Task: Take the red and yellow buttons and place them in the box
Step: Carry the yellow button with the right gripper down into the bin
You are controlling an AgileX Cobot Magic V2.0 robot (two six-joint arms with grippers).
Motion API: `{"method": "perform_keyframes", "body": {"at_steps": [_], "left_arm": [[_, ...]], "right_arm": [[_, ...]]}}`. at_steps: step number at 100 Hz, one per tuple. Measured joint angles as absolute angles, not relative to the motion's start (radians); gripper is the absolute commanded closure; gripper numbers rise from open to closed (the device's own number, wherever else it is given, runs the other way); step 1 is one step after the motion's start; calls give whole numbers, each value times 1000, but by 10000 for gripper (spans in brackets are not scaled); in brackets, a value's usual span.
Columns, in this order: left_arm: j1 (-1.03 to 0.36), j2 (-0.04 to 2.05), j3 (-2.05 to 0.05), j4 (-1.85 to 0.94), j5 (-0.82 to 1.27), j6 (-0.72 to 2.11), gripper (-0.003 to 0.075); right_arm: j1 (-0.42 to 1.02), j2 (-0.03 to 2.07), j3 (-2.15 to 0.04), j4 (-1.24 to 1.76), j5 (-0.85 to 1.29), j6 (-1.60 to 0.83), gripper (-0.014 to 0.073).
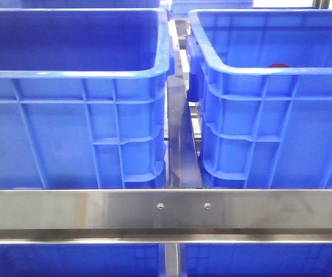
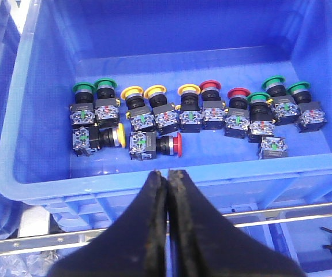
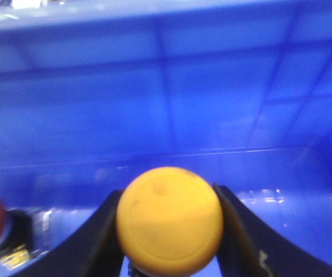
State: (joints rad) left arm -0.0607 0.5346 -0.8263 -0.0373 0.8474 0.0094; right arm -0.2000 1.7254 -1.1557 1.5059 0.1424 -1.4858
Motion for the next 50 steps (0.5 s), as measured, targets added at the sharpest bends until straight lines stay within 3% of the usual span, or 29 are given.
{"method": "perform_keyframes", "body": {"at_steps": [50], "left_arm": [[-61, 535, -826, -37, 847, 9, 739]], "right_arm": [[-200, 1886, -1287, 1508, 162, -1490, 452]]}}
